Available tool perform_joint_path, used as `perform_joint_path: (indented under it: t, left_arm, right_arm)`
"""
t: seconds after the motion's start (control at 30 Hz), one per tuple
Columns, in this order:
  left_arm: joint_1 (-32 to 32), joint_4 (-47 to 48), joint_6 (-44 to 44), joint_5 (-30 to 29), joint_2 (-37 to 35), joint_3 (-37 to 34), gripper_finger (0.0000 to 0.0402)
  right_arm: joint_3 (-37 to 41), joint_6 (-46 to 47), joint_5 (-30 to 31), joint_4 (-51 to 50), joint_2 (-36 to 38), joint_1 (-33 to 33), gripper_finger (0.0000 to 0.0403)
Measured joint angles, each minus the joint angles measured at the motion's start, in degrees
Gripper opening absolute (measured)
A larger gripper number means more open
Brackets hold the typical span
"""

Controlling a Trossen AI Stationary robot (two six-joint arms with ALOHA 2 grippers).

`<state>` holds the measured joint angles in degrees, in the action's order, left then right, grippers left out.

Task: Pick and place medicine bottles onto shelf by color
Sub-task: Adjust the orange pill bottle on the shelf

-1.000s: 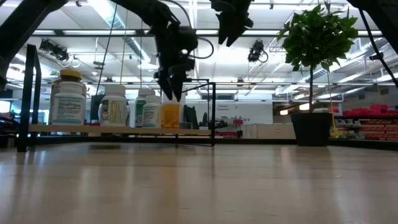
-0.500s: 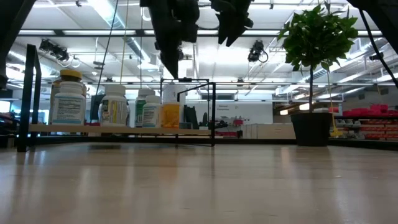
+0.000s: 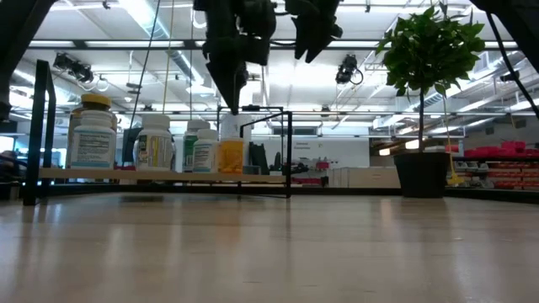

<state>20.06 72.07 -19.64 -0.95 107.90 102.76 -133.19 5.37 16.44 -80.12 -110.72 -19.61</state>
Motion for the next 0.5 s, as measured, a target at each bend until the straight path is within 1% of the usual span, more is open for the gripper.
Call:
perform_joint_path:
  t: [0.13, 0.33, 0.5]
  left_arm:
    - [0.49, 0.48, -0.71, -0.30, 0.78, 0.02, 0.0348]
    - [0.72, 0.61, -0.56, -0.53, 0.99, -0.03, 0.0348]
    - [0.70, 0.65, -0.24, -0.51, 1.01, -0.07, 0.0348]
  right_arm:
    - [0.00, 0.08, 0.18, -1.34, -0.02, 0.41, 0.0257]
    - [0.00, 0.12, 2.72, -8.84, 0.13, 0.12, 0.0257]
    - [0.00, -0.12, 5.54, -9.83, 3.32, -1.05, 0.0257]
